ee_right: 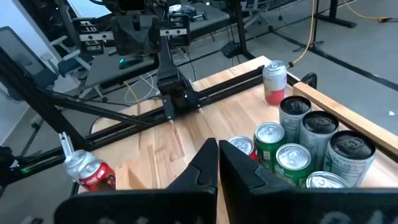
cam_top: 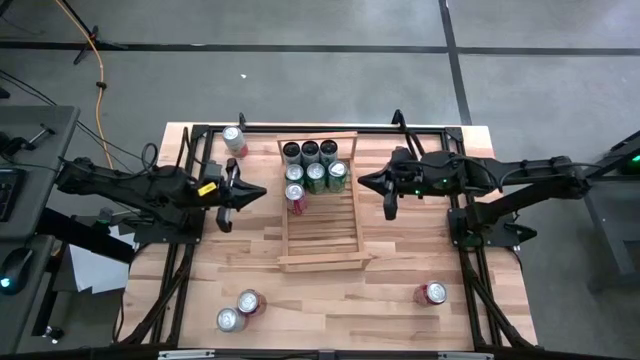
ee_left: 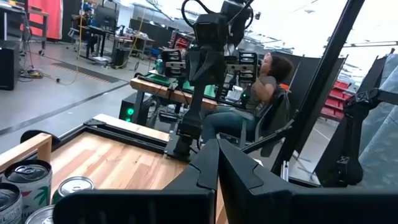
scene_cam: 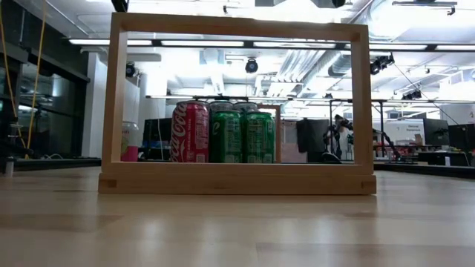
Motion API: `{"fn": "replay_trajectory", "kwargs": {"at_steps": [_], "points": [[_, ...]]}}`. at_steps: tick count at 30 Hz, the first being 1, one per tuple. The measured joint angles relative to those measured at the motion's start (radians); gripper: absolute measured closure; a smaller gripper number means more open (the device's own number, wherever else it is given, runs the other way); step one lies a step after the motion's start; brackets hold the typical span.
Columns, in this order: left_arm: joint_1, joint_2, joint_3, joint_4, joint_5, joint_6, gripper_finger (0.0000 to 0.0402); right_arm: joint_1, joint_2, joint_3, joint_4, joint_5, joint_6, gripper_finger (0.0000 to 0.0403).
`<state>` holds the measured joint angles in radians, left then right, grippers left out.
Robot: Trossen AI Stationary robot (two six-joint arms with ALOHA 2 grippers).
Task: Place canned beverage on shelf
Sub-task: Put the right red can on the shelf aligned with the other red can
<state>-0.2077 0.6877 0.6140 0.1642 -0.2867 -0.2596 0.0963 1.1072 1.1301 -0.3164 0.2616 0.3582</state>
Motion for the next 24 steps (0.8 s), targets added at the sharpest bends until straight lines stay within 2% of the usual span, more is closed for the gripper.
{"fn": "replay_trajectory", "kwargs": {"at_steps": [9,16,24], "points": [[0.000,0.018,0.000,0.000,0.000,0.001,0.0401,0.000,0.000,0.000,0.000,-0.013,0.013,0.0403],[0.000,0.021,0.000,-0.003,0.000,0.002,0.0401,0.000,0.000,0.000,0.000,-0.016,0.136,0.0402],[0.000,0.021,0.000,-0.002,0.000,0.027,0.0401,0.000,0.000,0.000,0.000,-0.015,0.131,0.0402]]}}
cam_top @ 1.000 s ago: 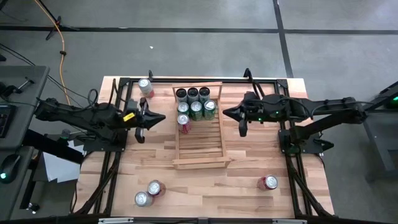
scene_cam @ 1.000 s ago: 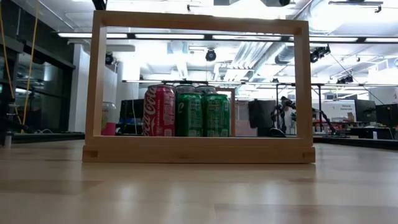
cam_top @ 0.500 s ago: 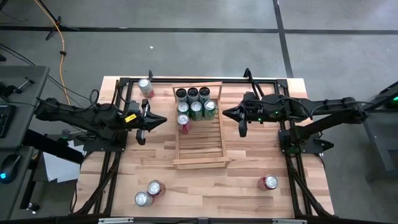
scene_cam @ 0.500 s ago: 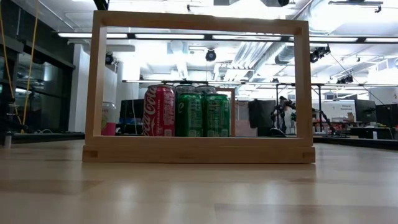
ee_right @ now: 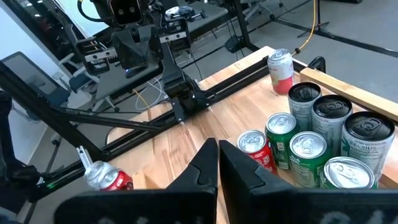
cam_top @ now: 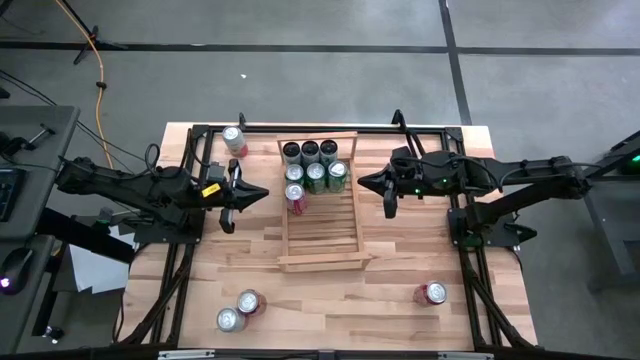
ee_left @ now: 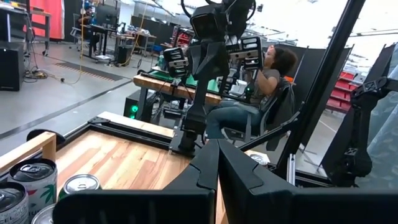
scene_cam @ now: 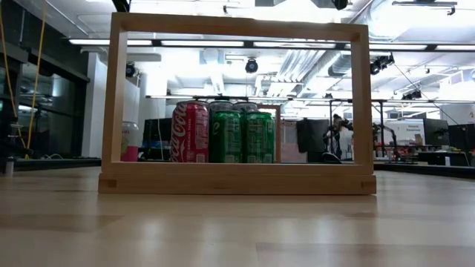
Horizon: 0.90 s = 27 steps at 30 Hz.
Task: Place canned beverage on shelf
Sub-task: Put the right red can on the shelf aligned with the other red can
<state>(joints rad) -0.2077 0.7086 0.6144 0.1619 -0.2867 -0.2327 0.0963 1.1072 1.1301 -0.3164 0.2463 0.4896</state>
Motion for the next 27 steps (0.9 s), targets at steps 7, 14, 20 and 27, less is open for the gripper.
{"fn": "replay_trajectory", "kwargs": {"at_steps": [7,14,20,27], "points": [[0.000,0.000,0.000,0.000,-0.003,0.000,0.0401,0.000,0.000,0.000,-0.004,0.000,-0.026,0.0402],[0.000,0.000,0.000,0.000,-0.010,0.000,0.0401,0.000,0.000,0.000,-0.012,0.000,-0.134,0.0402],[0.000,0.000,0.000,0.000,-0.011,0.000,0.0401,0.000,0.000,0.000,-0.010,-0.057,-0.201,0.0362],[0.000,0.000,0.000,0.000,-0.024,-0.001,0.0401,0.000,0.000,0.000,-0.008,-0.067,-0.146,0.0183]]}}
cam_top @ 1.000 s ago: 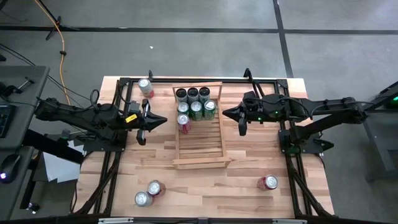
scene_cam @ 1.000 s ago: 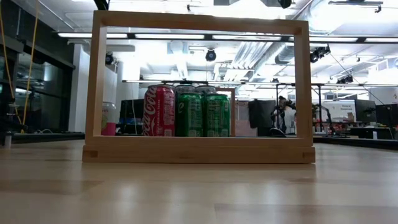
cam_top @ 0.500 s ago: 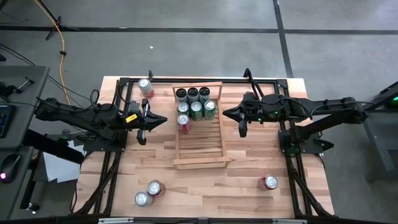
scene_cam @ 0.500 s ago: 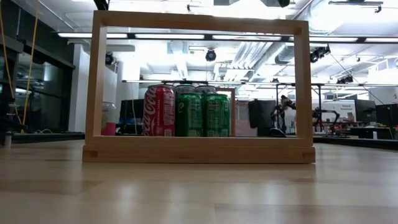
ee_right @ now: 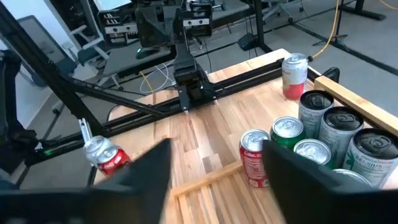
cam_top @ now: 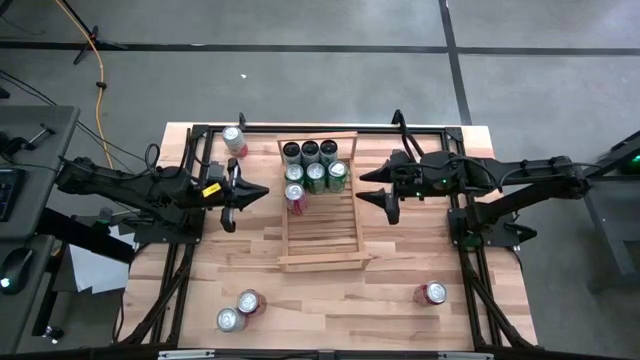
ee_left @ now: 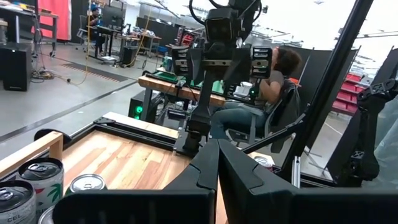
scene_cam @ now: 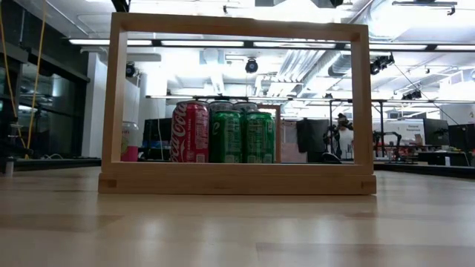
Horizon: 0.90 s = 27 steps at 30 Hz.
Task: Place canned beverage on shelf
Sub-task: Put the right red can on the shelf aligned with the other red can
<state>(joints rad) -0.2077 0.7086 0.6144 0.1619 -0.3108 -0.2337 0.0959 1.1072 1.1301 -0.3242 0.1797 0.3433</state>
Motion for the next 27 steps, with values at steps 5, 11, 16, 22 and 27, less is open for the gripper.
{"fn": "replay_trajectory", "kwargs": {"at_steps": [5,11,16,22,27], "points": [[0.000,0.000,0.000,0.000,-0.020,0.000,0.0401,0.000,0.000,0.000,0.000,0.000,0.016,0.0061],[0.000,0.000,0.000,0.000,-0.020,0.000,0.0401,0.000,0.000,0.000,-0.009,-0.008,0.006,0.0006],[0.000,0.000,0.000,0.000,-0.039,0.001,0.0401,0.000,0.000,0.000,-0.009,-0.043,-0.030,0.0006],[0.000,0.000,0.000,-0.009,-0.041,0.001,0.0401,0.000,-0.001,0.000,-0.001,-0.104,0.025,0.0006],[0.000,0.000,0.000,-0.008,-0.041,0.002,0.0401,0.007,-0.004,0.000,-0.023,-0.312,0.213,0.0006]]}}
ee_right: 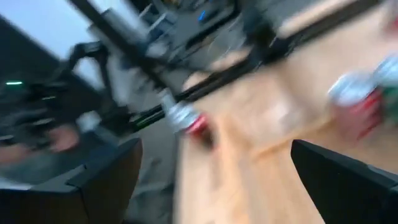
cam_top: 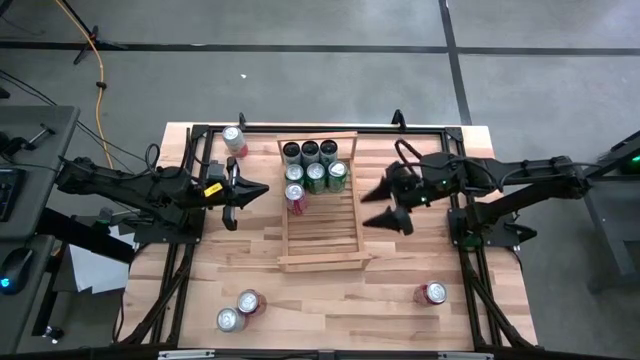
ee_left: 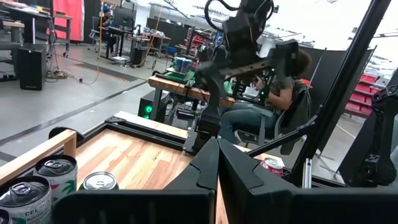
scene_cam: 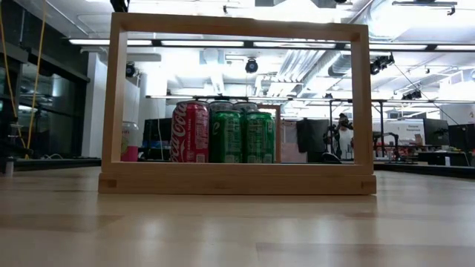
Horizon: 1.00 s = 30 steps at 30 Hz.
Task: Place canned beverage on shelf
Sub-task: Put the right red can on the shelf aligned with the other red can
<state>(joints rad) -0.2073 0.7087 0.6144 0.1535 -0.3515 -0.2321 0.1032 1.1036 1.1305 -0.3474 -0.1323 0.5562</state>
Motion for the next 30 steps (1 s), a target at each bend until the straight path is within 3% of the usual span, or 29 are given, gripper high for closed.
{"fn": "replay_trajectory", "kwargs": {"at_steps": [4,7,12,16,20,25,30], "points": [[0.000,0.000,0.000,0.000,0.000,0.000,0.0401,0.051,-0.005,0.000,-0.133,-0.111,0.203,0.0006],[0.000,0.000,0.000,0.000,0.000,0.000,0.0401,0.134,-0.006,0.000,-0.298,-0.123,0.343,0.0006],[0.000,0.000,0.000,-0.002,0.000,0.000,0.0401,0.308,-0.006,0.000,-0.547,-0.107,0.591,0.0006],[0.000,0.000,0.000,-0.003,0.000,0.000,0.0401,0.455,-0.004,0.000,-0.694,-0.030,0.834,0.0006],[0.000,0.000,0.000,-0.013,0.000,0.000,0.0401,0.588,0.024,0.000,-0.750,0.073,1.087,0.0006],[0.000,0.000,0.000,-0.021,0.000,0.000,0.0401,0.704,0.102,0.000,-0.764,0.077,1.302,0.0006],[0.000,0.000,0.000,-0.022,-0.002,0.000,0.0401,0.761,0.189,0.000,-0.768,0.072,1.416,0.0006]]}}
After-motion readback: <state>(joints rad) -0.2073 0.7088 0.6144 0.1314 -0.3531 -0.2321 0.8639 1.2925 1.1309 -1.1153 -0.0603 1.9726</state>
